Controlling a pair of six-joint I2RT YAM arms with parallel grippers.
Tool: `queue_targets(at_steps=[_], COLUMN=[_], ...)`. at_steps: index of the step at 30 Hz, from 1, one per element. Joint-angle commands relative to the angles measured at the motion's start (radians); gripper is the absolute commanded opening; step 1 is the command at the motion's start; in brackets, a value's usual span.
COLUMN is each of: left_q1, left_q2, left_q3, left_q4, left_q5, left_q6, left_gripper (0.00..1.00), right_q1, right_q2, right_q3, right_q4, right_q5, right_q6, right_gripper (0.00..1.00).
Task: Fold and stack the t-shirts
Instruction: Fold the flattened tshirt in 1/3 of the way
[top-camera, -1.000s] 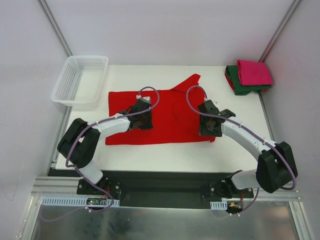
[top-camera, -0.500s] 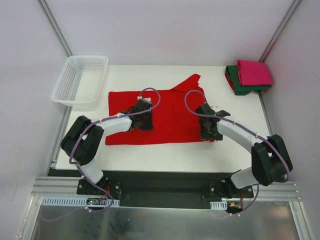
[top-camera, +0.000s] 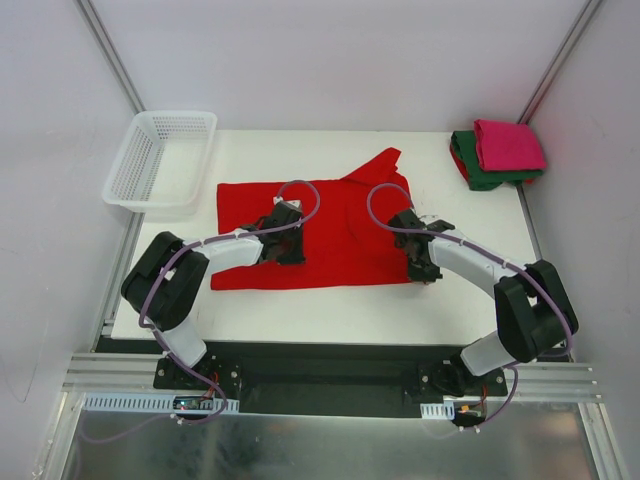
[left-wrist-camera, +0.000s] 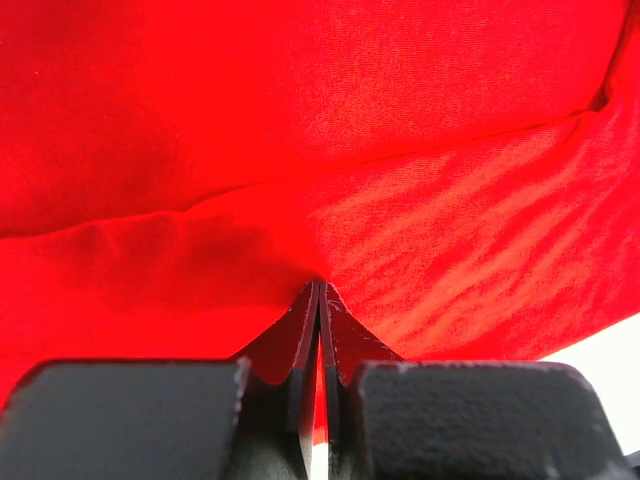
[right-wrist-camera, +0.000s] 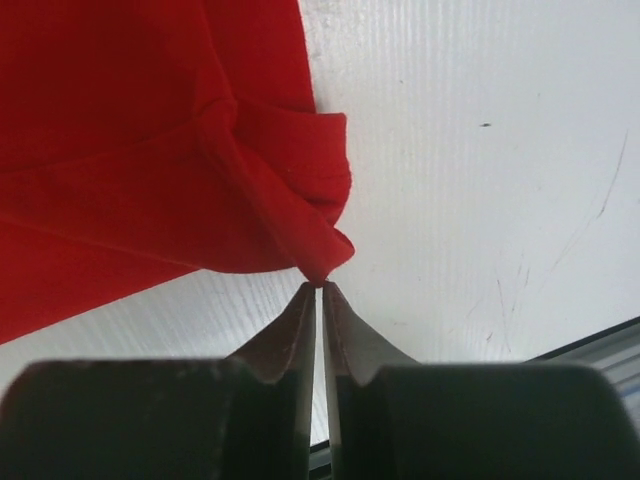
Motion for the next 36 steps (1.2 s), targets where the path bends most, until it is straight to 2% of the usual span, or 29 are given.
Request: queue_targets(at_steps=[1,5,17,36], left_q1=[-0.008,-0.008,0.018,0.040], left_q2=[-0.005,-0.005,-0.024,-0.081], left_q3=[-0.030,-0.047,-0.087,-0.177], left_q4=[0.003,-0.001,-0.076,-0.115], left_q5=[-0.037,-0.074,-0.169,-0.184], left_q6=[0.011,0.013,0.008,-0.006], left_gripper=[0.00,0.00,0.00,0.00], right_q1=[-0.001,-0.002,-0.056,-0.090], right_q2=[0.009,0.009,-0.005,0.019], right_q3=[0.023,0.030,0.054,0.102], right_q4=[-0.060,-0.080,-0.131,-0.140], right_q5=[0.073,0.096,0.152,0.132], right_q6=[0.027,0.039,0.024,-0.015], right_gripper=[0.06,0.01,0.01,0.02])
